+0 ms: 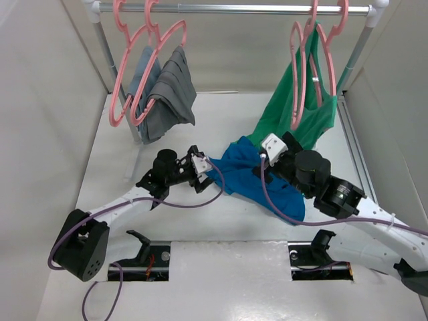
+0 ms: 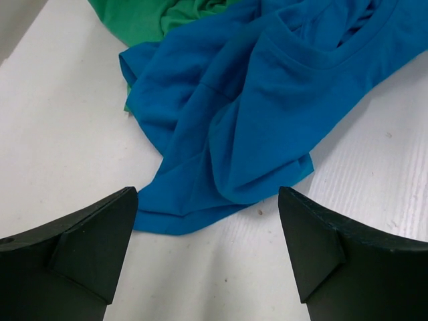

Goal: Place the t-shirt on the hanger
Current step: Grab a hanger with the right arm

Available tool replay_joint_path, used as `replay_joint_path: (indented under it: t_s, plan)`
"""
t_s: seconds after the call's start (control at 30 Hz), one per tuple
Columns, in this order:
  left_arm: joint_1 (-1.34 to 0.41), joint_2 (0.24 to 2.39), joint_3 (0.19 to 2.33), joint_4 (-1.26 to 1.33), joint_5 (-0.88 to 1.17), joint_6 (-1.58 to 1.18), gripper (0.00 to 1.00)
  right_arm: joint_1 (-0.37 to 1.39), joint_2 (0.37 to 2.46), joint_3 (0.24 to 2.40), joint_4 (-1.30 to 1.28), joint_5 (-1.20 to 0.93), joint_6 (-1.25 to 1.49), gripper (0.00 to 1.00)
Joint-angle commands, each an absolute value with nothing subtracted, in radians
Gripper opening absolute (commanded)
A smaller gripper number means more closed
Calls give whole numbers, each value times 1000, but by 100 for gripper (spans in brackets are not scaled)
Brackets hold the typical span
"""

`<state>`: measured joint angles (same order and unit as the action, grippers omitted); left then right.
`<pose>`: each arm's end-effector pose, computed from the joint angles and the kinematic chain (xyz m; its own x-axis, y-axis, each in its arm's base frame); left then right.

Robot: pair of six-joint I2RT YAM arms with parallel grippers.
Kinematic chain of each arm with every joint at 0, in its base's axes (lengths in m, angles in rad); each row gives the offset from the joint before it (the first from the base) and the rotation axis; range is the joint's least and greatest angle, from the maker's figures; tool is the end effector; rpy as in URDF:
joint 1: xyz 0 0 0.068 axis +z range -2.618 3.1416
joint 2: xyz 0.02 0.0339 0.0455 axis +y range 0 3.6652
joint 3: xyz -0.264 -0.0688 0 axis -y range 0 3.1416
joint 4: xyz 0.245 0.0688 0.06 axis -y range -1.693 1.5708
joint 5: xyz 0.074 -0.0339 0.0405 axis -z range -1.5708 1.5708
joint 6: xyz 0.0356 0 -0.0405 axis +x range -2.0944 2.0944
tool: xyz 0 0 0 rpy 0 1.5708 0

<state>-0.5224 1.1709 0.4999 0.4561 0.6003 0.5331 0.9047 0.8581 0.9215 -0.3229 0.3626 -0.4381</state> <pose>0.2044 -0.1409 0.2293 0.2931 0.3151 -0.9026 0.8604 0.3246 0.3928 0.1284 0.1430 0.3611 0.0784 -0.5421 -0.8366 -0.5411 0.6817 -0.4924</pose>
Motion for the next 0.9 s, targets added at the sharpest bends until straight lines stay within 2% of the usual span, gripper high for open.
replay_joint_path:
  t_s: [0.0, 0.1, 0.27, 0.4, 0.47, 0.73, 0.8, 0.87]
  plan:
    - [-528, 1173, 540, 511, 634, 454, 83, 908, 844, 1006, -419, 283, -445, 100]
    - [-537, 1192, 540, 511, 660, 443, 79, 908, 825, 1006, -454, 206, -436, 100]
    - [-546, 1224, 574, 511, 634, 452, 79, 908, 850, 1006, -454, -35, -445, 100]
    - [-546, 1235, 623, 468, 575, 453, 79, 908, 910, 997, -419, -100, -433, 100]
    - [-546, 1235, 643, 440, 548, 440, 79, 917, 934, 1070, -407, -143, -475, 100]
    - [-546, 1204, 653, 410, 500, 419, 79, 959, 969, 1265, -163, -95, -517, 100]
    - [-546, 1195, 653, 400, 500, 419, 79, 959, 1054, 1372, -149, -110, -529, 100]
    - [-546, 1183, 643, 400, 511, 419, 79, 959, 1118, 1544, -175, -20, -529, 100]
